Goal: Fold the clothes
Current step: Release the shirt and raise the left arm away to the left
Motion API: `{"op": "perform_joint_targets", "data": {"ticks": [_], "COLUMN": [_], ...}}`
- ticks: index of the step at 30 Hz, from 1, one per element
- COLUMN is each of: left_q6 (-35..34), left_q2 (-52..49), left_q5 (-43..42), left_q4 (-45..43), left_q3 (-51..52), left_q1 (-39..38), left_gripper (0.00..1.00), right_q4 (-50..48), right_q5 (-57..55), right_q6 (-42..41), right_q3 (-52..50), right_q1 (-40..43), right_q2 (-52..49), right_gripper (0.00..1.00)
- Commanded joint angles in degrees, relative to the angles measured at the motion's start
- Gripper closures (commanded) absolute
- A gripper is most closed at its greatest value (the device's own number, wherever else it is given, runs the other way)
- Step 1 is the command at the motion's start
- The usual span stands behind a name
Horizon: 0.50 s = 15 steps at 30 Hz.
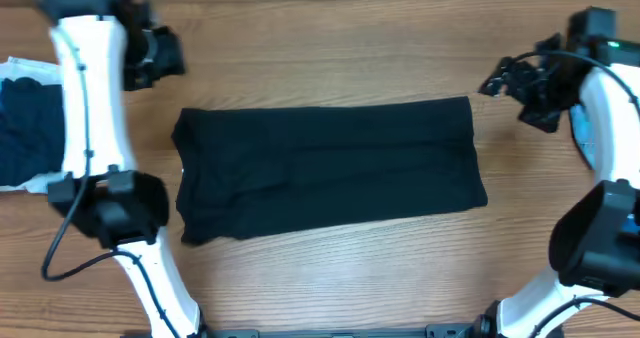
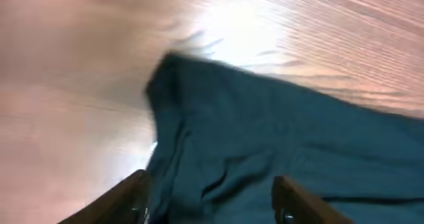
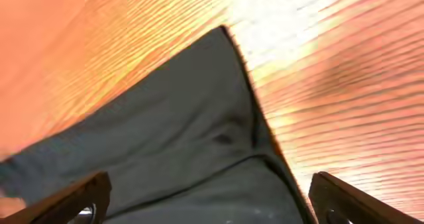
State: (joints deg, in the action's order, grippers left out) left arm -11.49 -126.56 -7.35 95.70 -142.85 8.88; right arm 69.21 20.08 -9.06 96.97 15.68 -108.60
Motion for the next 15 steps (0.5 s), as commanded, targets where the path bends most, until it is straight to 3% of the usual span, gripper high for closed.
{"op": "perform_joint_targets", "data": {"ticks": [1,5,7,9,10,12,13,14,15], "left_q6": [-0.02,-2.29,-2.29,-2.25,-2.25,-2.25,-2.25,-2.25,-2.23], "left_q2": [5.03,13.7,17.81,22.18,23.8,26.84,27.76,28.94,30.36], "left_q5": [-2.1,0.74,1.33,1.4,1.38,1.38,1.38,1.36,-0.9], "left_q4": [1.09,1.09,1.09,1.09,1.09,1.09,1.09,1.09,1.09], "left_q3": [-3.82,-3.89,-3.89,-3.89,-3.89,-3.89,-3.89,-3.89,-3.89], "left_q1": [1.27,1.25,1.16,1.16,1.16,1.16,1.16,1.16,1.16], "left_gripper": [0.34,0.32,0.24,0.14,0.02,0.0,0.0,0.0,0.0], "right_q4": [1.33,2.34,2.25,2.14,1.7,-0.39,-2.34,-4.44,-6.97], "right_q5": [4.22,4.26,4.24,4.26,4.37,7.58,9.94,10.27,10.01], "right_q6": [3.19,3.32,3.32,3.28,3.28,3.34,3.37,3.32,3.3], "right_q3": [0.44,-1.25,-2.56,-4.28,-5.18,-7.19,-8.68,-10.25,-12.5], "right_q1": [1.68,1.64,1.64,1.64,1.53,1.16,0.72,0.04,-1.03], "right_q2": [-0.11,-1.4,-2.29,-3.61,-4.17,-4.68,-4.7,-4.7,-4.9], "right_gripper": [0.0,0.0,0.01,0.12,0.21,0.44,0.5,0.5,0.41]}}
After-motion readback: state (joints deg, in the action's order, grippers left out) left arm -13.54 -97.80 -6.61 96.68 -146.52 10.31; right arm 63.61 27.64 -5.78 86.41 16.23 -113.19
